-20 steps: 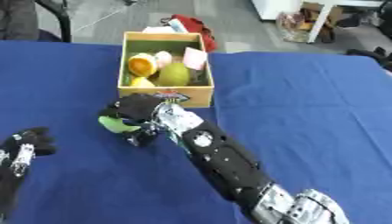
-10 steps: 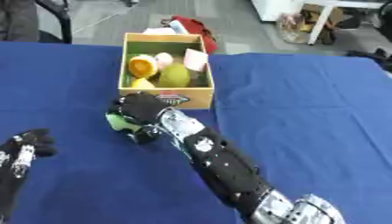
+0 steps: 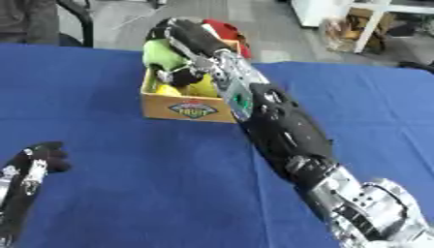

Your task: Pick up objects on the table and place them in the box.

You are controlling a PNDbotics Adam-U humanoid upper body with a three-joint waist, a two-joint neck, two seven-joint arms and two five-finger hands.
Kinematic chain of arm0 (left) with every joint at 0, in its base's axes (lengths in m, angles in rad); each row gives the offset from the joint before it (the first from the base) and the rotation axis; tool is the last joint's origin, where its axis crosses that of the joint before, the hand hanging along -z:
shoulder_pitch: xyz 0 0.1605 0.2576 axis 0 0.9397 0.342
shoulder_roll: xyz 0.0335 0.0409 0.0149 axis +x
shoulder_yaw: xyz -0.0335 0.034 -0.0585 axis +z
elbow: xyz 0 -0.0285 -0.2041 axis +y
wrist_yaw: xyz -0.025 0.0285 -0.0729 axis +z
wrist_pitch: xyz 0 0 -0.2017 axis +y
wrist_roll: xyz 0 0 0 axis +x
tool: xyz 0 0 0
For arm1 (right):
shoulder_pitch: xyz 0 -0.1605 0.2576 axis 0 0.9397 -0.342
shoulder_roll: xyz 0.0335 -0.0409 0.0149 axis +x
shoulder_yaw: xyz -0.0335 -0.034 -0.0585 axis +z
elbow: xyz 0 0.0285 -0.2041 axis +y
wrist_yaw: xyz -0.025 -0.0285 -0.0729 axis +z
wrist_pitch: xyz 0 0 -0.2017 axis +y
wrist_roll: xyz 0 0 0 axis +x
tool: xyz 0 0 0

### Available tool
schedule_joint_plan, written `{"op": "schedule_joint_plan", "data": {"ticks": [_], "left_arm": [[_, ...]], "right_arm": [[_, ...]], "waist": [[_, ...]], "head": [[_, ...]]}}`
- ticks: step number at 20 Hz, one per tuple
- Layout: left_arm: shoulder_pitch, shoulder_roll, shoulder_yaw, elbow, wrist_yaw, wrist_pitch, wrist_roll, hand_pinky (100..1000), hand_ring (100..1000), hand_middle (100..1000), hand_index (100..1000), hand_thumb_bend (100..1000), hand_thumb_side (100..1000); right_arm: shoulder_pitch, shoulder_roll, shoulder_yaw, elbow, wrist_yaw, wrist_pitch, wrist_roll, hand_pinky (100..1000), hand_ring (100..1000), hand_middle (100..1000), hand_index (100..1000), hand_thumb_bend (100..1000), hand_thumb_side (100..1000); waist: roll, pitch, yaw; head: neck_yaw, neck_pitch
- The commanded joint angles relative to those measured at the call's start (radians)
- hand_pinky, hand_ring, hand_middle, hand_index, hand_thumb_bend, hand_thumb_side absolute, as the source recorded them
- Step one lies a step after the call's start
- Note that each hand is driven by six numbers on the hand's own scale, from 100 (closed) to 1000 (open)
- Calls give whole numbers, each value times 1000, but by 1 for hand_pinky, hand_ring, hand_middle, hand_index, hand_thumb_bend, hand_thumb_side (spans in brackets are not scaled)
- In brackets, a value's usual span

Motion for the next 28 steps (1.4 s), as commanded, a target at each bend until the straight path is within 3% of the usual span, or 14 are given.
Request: {"op": "schedule_joint_plan", "data": {"ticks": [1,2,3,5,10,15,19,23,24,25,26,28], "left_arm": [[-19,13,-4,-18,0,-2,-7,671,569,580,751,100,755],[-20,13,-5,-18,0,-2,-7,671,569,580,750,100,756],[-21,14,-5,-18,-1,-1,-7,671,568,580,750,100,757],[-20,15,-4,-17,-1,-1,-7,671,568,580,750,100,757],[-16,14,-5,-16,-1,-1,-8,671,568,580,751,100,758],[-8,14,-2,-15,-1,0,-6,671,567,580,751,100,760],[4,15,4,-13,-2,-1,-1,672,567,580,751,100,764],[15,17,12,-14,-4,-1,7,672,567,580,750,100,767],[17,18,14,-14,-5,-1,10,671,567,579,750,100,768],[19,19,16,-14,-5,-1,12,671,567,579,750,100,768],[20,19,19,-14,-6,-1,15,671,567,579,750,100,769],[23,20,23,-15,-6,-1,19,671,567,580,750,100,770]], "right_arm": [[-35,-15,-68,79,44,78,-75,598,632,668,899,100,229],[-36,-14,-76,118,69,94,-71,747,790,830,981,100,218],[-38,-16,-82,145,96,107,-62,873,900,917,1000,100,195],[-39,-21,-90,161,163,136,-70,973,995,988,1000,100,121],[-36,-35,-105,146,286,209,-154,1000,1000,1000,1000,100,100],[-32,-60,-107,119,275,225,-191,981,984,1000,1000,100,100],[-17,-110,-84,48,192,189,-201,903,932,955,1000,100,100],[25,-187,-42,-80,29,133,-183,821,861,913,1000,100,100],[43,-209,-34,-120,-28,123,-177,774,804,877,987,100,210],[62,-230,-28,-159,-93,117,-170,764,791,868,983,100,244],[84,-252,-23,-201,-165,110,-162,727,746,839,966,100,414],[135,-288,-19,-277,-327,100,-145,693,706,806,944,100,430]], "waist": [[10,-2,11],[10,-1,17],[9,0,19],[9,2,20],[11,-1,11],[12,-8,-2],[8,-15,-28],[3,-17,-67],[2,-16,-79],[1,-16,-89],[0,-15,-99],[-2,-14,-118]], "head": [[-7,-22],[-8,-25],[-8,-28],[-6,-31],[-3,-28],[2,-23],[17,-15],[37,-7],[42,-5],[46,-3],[50,-2],[58,1]]}}
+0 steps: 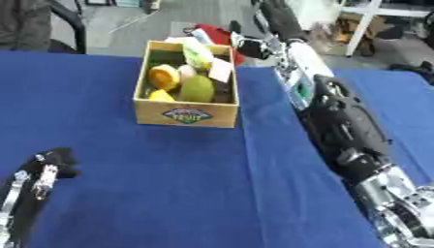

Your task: Pick up objects on the table and place them in the box.

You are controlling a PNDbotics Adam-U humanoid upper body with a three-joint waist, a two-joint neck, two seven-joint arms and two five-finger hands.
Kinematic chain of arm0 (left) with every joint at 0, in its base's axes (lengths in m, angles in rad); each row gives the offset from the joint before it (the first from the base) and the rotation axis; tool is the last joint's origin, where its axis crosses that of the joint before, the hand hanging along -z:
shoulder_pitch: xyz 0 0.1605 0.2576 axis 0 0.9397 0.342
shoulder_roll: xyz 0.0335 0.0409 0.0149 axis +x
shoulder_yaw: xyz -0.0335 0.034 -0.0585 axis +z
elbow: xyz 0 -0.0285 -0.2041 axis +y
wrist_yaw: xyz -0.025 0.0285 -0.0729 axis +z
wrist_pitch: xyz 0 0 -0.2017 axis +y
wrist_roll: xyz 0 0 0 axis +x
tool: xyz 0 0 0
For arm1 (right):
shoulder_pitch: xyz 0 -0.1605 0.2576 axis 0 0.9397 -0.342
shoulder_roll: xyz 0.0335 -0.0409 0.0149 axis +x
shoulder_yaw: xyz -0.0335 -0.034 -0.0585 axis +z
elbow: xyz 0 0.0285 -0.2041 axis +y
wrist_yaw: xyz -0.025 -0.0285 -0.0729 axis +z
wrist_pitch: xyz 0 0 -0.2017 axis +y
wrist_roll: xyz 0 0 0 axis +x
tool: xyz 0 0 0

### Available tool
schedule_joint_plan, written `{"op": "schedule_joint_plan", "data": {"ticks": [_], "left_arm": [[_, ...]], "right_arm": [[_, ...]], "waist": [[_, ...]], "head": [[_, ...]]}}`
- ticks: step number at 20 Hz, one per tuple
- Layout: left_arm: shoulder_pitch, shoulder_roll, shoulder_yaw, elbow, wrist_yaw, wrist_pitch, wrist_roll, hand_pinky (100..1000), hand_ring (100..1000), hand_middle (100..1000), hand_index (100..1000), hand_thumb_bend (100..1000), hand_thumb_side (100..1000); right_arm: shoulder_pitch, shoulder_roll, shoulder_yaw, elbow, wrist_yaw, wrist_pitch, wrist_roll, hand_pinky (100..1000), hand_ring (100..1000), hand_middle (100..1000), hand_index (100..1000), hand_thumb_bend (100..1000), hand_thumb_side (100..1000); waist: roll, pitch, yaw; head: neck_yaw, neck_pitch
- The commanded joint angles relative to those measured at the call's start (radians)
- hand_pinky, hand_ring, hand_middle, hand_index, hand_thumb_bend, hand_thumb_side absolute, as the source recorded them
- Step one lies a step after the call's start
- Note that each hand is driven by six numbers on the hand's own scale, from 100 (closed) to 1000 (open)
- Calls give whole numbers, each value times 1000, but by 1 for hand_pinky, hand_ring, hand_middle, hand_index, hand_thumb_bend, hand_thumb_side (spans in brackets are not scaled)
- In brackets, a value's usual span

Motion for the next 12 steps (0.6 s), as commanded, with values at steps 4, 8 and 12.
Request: {"op": "schedule_joint_plan", "data": {"ticks": [4,8,12], "left_arm": [[3,21,17,-15,-6,-1,15,671,567,580,750,100,770],[6,21,24,-16,-8,-2,22,671,567,580,750,100,765],[7,19,28,-17,-7,-2,29,671,566,579,750,100,751]], "right_arm": [[159,-127,0,-270,-523,-39,68,657,662,750,896,100,454],[315,-147,-18,-421,-740,-87,125,605,597,669,864,100,463],[465,-116,-30,-522,-840,-125,177,557,555,626,852,100,405]], "waist": [[-5,-19,-40],[-6,-25,-55],[2,-30,-62]], "head": [[26,13],[45,24],[72,45]]}}
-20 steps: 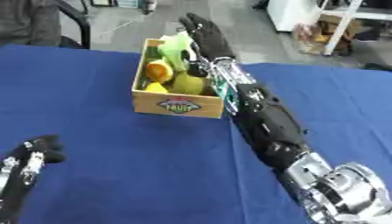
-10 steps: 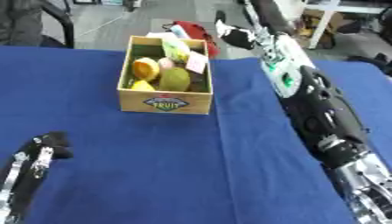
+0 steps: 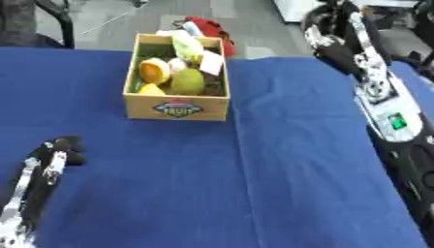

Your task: Pick up objects on the table and place them in the box.

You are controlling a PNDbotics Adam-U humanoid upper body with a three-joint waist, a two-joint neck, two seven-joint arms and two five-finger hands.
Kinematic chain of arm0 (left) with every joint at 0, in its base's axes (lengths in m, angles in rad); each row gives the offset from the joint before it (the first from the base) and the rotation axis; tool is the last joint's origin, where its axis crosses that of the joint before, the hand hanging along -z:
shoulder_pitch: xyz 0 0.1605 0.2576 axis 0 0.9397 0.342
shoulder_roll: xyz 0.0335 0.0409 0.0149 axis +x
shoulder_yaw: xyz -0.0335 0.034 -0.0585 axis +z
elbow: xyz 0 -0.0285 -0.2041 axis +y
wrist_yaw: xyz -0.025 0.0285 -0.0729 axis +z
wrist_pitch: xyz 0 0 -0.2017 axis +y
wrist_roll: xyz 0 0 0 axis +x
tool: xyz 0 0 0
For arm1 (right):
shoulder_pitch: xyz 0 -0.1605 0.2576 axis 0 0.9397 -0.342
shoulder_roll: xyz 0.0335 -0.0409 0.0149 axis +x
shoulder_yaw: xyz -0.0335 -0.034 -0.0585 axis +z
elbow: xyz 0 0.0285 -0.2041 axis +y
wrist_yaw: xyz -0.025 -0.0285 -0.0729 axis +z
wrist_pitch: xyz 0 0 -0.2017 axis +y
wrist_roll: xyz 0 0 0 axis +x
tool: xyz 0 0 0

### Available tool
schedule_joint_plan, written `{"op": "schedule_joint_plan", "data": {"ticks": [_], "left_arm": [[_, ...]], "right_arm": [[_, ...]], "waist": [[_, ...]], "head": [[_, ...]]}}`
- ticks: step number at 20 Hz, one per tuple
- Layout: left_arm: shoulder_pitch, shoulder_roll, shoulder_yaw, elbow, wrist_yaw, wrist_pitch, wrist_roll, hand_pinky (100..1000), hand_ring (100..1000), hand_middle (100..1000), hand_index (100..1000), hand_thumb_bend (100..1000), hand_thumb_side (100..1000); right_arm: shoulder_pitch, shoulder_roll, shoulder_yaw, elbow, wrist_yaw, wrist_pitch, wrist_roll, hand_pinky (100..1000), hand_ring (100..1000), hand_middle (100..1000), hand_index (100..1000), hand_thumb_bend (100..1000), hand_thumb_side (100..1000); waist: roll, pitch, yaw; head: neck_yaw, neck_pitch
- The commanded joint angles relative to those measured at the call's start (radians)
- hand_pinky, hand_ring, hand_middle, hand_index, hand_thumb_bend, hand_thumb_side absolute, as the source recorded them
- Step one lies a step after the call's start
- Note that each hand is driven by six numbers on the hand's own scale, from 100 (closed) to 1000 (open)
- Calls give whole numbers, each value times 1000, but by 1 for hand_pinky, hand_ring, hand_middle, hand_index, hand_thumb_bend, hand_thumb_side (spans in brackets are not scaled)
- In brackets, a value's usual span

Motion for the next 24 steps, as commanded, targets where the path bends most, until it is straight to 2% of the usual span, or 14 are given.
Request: {"op": "schedule_joint_plan", "data": {"ticks": [1,7,11,18,24], "left_arm": [[-1,17,10,-17,-4,-1,8,671,566,579,750,100,763],[0,9,10,-17,-1,-1,9,671,566,579,749,100,765],[0,9,9,-17,-2,-1,7,671,566,579,750,100,761],[-1,7,7,-15,-2,-1,7,670,565,579,749,100,760],[-3,8,6,-15,-1,-1,8,670,565,579,749,100,760]], "right_arm": [[59,7,-19,-92,-77,-25,39,548,548,618,851,100,505],[215,100,-12,-156,-145,-63,120,516,521,596,862,100,515],[284,142,-9,-156,-170,-68,149,541,528,593,854,100,524],[317,189,-11,-152,-136,-59,133,544,522,581,846,100,526],[317,210,-9,-154,-108,-46,126,543,519,573,841,100,525]], "waist": [[4,-30,-5],[15,-30,-6],[21,-30,-10],[32,-26,-18],[36,-22,-21]], "head": [[19,23],[39,61],[62,66],[100,66],[98,66]]}}
